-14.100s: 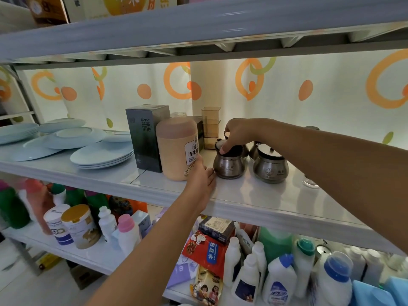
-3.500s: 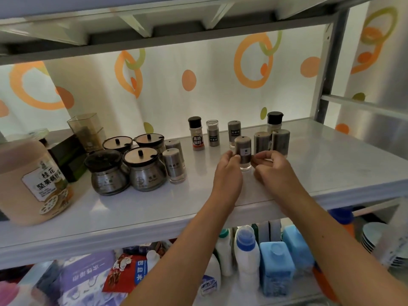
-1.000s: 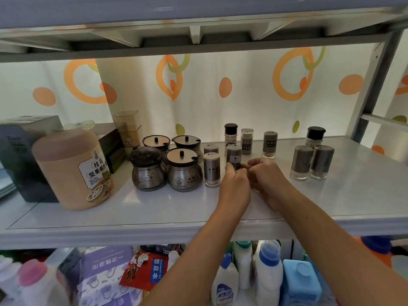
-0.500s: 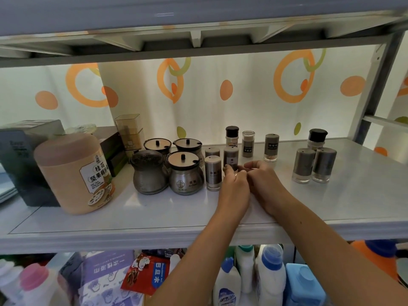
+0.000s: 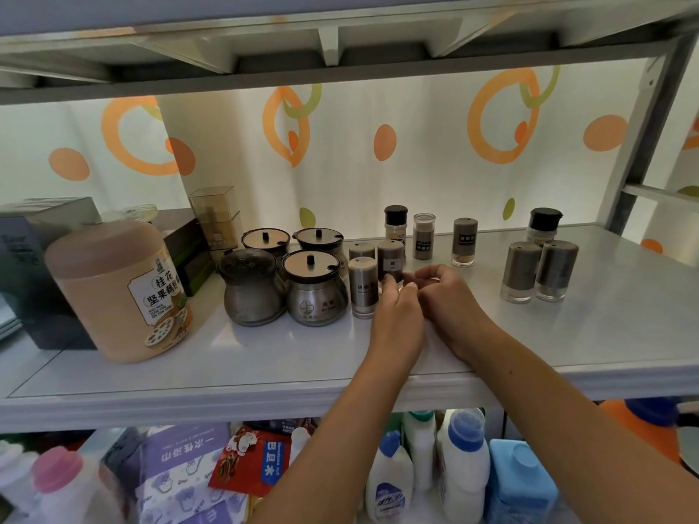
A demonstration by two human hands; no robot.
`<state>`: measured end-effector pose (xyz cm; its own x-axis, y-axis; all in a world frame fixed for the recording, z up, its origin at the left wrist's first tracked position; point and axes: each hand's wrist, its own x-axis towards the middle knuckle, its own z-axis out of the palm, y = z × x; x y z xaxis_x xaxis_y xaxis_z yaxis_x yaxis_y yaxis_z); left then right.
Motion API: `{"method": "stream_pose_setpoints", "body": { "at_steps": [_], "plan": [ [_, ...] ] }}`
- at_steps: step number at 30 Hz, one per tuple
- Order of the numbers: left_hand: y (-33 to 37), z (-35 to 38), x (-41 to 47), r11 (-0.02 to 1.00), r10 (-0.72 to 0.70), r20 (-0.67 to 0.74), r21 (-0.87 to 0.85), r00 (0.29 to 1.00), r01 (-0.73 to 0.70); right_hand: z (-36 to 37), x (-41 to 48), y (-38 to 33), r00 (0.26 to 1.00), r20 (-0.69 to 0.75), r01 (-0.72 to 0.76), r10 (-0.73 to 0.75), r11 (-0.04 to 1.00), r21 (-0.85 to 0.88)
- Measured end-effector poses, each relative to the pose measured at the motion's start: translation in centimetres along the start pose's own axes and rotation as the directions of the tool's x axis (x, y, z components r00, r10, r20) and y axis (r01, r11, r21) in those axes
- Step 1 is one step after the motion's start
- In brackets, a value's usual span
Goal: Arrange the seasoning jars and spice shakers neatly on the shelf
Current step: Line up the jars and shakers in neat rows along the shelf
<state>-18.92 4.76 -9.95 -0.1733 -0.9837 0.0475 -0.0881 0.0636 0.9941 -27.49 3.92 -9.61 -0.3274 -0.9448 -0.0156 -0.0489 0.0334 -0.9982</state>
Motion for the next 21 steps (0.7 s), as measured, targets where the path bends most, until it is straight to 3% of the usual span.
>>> {"method": "stream_pose_setpoints", "body": {
  "at_steps": [21],
  "plan": [
    [1.0, -0.1, -1.5, 0.999, 0.038, -0.025, -0.002, 0.999, -0.038, -0.3, -0.5, 0.1, 1.0, 0.008, 0.025, -0.025, 1.0, 0.011]
  ]
}}
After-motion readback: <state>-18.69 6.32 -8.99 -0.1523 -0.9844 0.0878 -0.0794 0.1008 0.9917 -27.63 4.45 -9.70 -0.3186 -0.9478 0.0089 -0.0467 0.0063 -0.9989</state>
